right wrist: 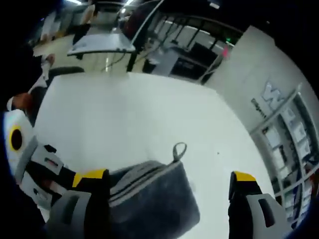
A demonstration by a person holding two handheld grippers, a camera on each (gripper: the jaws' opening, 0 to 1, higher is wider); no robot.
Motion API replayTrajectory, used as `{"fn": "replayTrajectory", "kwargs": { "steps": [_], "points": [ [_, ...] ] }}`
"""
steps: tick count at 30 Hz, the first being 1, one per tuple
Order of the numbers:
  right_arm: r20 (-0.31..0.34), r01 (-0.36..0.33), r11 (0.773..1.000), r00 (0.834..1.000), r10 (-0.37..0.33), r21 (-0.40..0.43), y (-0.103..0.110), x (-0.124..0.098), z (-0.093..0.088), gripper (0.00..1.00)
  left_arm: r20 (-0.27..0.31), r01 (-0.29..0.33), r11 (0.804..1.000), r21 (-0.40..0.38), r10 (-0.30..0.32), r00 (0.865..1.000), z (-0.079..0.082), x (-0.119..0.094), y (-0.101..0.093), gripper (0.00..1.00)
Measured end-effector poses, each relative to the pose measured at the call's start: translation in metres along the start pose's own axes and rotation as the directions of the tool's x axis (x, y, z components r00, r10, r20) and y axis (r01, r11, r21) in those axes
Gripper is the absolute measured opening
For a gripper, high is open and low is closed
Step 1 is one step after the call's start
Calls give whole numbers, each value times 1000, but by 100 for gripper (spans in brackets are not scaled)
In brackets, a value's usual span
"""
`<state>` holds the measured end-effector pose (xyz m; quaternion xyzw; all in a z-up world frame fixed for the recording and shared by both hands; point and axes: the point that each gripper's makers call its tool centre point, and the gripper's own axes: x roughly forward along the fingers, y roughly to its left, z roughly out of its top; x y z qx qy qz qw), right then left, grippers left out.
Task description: Open the folded towel by lifting each exposed corner and separating the folded layers until the towel lies flat within the target outline without major curled edges
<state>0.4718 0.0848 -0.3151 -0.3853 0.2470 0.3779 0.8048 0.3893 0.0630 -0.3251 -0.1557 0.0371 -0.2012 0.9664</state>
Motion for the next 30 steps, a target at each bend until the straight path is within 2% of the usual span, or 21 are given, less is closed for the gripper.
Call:
{"fn": "replayTrajectory", "kwargs": {
  "steps": [5, 9, 11, 18, 21, 23, 26, 28, 30],
  "points": [
    [-35, -4, 1000, 999, 3, -6, 4, 12, 1, 100, 1, -3, 993, 120, 3, 1000, 0, 1, -4, 9],
    [-60, 28, 1000, 998, -29, -14, -3, 22, -1, 100, 0, 0, 990, 141, 0, 1000, 1, 2, -4, 9],
    [-108, 35, 999, 993, -38, -22, -11, 32, -6, 100, 0, 2, 990, 144, -2, 1000, 1, 2, -4, 9],
    [-159, 29, 1000, 987, -28, 0, -4, 46, -15, 100, -6, -1, 989, 149, 2, 1000, 0, 4, -3, 9],
    [-176, 12, 1000, 984, -16, -19, 7, 45, -18, 100, -12, -1, 988, 158, 3, 1000, -1, 4, -3, 9],
    [-169, 13, 999, 985, -18, -34, 7, 42, -14, 100, -13, -3, 985, 172, 5, 1000, -2, 4, -3, 9],
    [-135, 20, 1000, 991, -20, 4, 2, 36, -3, 100, -14, -5, 983, 183, 7, 1000, -3, 3, -3, 9],
    [-155, 51, 998, 986, -56, -41, -3, 35, -4, 100, -13, -8, 983, 186, 11, 1000, -2, 3, -3, 9],
    [-170, 32, 999, 985, -38, -34, 4, 38, -5, 100, -11, -9, 980, 200, 11, 1000, -1, 4, -5, 9]
  ]
}}
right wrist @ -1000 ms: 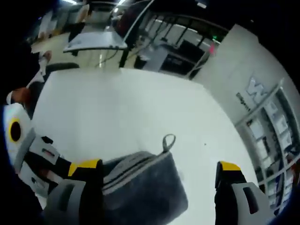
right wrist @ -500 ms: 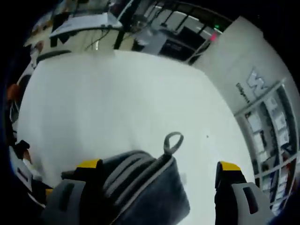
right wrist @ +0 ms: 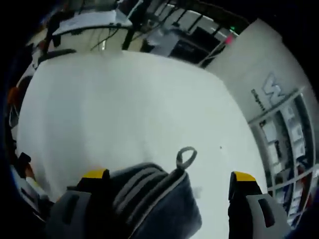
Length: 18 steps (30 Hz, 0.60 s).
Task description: Open the folded towel by lifting each exposed corner and separating the folded layers until the towel lies flat within the target outline without major curled edges
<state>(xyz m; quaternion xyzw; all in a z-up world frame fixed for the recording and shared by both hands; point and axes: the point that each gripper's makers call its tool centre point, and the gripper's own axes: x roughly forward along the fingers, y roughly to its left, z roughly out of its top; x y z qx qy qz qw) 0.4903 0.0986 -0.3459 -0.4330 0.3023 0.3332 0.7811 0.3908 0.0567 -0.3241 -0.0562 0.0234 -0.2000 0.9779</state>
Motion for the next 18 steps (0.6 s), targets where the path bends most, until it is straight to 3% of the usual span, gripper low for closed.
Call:
{"fn": "replayTrajectory", "kwargs": {
  "steps": [3, 6, 9, 11, 12, 16, 18],
  "points": [
    [1, -1, 1000, 1000, 1, 2, 6, 5, 7, 100, 8, -4, 999, 31, 3, 1000, 2, 0, -4, 9],
    [-107, 1, 1000, 994, -3, -20, 3, 17, -9, 100, 12, -1, 999, 43, 1, 1000, 3, 0, -6, 9],
    [-140, 16, 1000, 990, -14, 13, -8, 25, -15, 99, 16, -4, 999, 33, 3, 1000, 6, -1, -5, 9],
    [-175, -12, 999, 984, 20, 47, -6, 25, -20, 98, 20, -2, 1000, 25, 1, 1000, 7, -1, -5, 9],
    [-206, -54, 996, 976, 68, 73, 0, 25, -25, 95, 21, -1, 1000, 23, 0, 1000, 8, -1, -6, 9],
    [-218, -66, 997, 973, 74, 43, 2, 18, -22, 61, 13, 11, 1000, 15, -11, 1000, 5, -3, -8, 9],
    [-227, -93, 994, 969, 102, 48, 8, 17, -22, 52, 13, 13, 1000, 18, -13, 1000, 5, -4, -8, 9]
  ]
}}
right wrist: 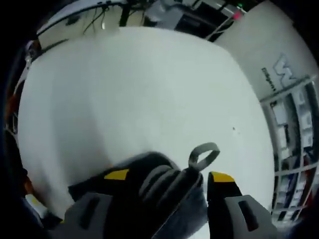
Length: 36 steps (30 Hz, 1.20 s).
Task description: Open the folded towel by lifting each exposed corner and separating the folded layers until the towel lies flat within the target outline without major curled edges
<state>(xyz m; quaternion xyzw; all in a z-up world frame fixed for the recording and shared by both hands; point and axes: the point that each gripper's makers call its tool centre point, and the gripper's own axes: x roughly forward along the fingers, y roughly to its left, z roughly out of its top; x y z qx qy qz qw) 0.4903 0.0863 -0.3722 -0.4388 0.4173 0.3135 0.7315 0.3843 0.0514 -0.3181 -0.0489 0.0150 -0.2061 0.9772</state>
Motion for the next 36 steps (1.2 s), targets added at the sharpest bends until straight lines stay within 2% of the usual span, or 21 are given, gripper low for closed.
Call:
{"fn": "replayTrajectory", "kwargs": {
  "steps": [4, 10, 18, 25, 28, 31, 36],
  "points": [
    [7, 8, 1000, 1000, -8, -12, -1, -2, 2, 32, 2, 1, 1000, 4, -1, 1000, 0, -2, 0, 9],
    [2, 9, 1000, 1000, -9, -14, -4, -4, 0, 16, 4, 4, 1000, 1, -4, 1000, 0, -2, -1, 9],
    [30, 7, 1000, 1000, -7, -3, -7, -8, -2, 11, 4, 14, 1000, 1, -14, 1000, -1, 0, -2, 7],
    [118, -24, 1000, 993, 26, -13, -5, -15, 1, 11, 7, 35, 999, -21, -35, 999, 4, 0, -8, 7],
    [157, -18, 999, 987, 25, -44, -6, -18, 2, 11, 7, 40, 999, -8, -40, 999, 6, 1, -11, 7],
    [229, -32, 999, 973, 38, -28, -6, -25, 7, 11, 8, 44, 999, 8, -44, 999, 9, 1, -13, 7],
    [290, -56, 998, 955, 55, -2, -11, -38, 7, 11, 13, 58, 998, 39, -59, 998, 17, 1, -20, 7]
  ]
}}
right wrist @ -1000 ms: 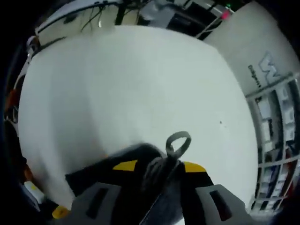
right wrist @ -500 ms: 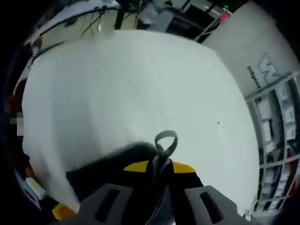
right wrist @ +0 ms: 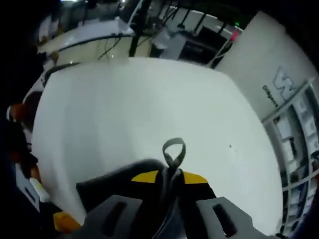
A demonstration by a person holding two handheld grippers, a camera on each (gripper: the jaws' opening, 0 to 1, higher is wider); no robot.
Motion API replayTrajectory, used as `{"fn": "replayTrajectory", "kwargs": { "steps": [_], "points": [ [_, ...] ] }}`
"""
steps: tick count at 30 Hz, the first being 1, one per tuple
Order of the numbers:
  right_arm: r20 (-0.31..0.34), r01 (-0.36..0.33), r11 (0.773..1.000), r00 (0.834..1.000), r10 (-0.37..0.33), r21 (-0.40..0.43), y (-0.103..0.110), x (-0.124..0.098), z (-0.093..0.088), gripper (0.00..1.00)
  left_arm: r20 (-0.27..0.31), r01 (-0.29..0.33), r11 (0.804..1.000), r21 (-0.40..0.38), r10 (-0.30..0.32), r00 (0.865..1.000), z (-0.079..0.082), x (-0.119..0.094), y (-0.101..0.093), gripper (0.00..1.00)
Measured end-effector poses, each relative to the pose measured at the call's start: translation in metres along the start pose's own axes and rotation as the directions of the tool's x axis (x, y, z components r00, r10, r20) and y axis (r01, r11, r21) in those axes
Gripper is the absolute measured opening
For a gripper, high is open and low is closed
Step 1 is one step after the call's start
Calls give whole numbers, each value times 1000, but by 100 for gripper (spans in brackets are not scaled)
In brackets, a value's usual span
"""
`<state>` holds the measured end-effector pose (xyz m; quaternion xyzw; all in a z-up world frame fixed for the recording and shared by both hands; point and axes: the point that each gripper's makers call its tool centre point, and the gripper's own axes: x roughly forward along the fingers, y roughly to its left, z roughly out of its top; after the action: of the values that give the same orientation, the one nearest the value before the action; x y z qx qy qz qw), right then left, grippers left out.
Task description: Open the folded towel by lifting each exposed corner and separating the folded layers until the towel lies flat within the target outline without major curled edges
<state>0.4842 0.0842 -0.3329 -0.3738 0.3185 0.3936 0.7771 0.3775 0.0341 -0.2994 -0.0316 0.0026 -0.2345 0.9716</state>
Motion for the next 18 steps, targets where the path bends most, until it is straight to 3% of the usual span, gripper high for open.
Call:
{"fn": "replayTrajectory", "kwargs": {
  "steps": [18],
  "points": [
    [193, -61, 994, 980, 42, 95, -22, -41, -3, 11, 13, 59, 997, 58, -60, 998, 22, 10, -29, 8]
  ]
}}
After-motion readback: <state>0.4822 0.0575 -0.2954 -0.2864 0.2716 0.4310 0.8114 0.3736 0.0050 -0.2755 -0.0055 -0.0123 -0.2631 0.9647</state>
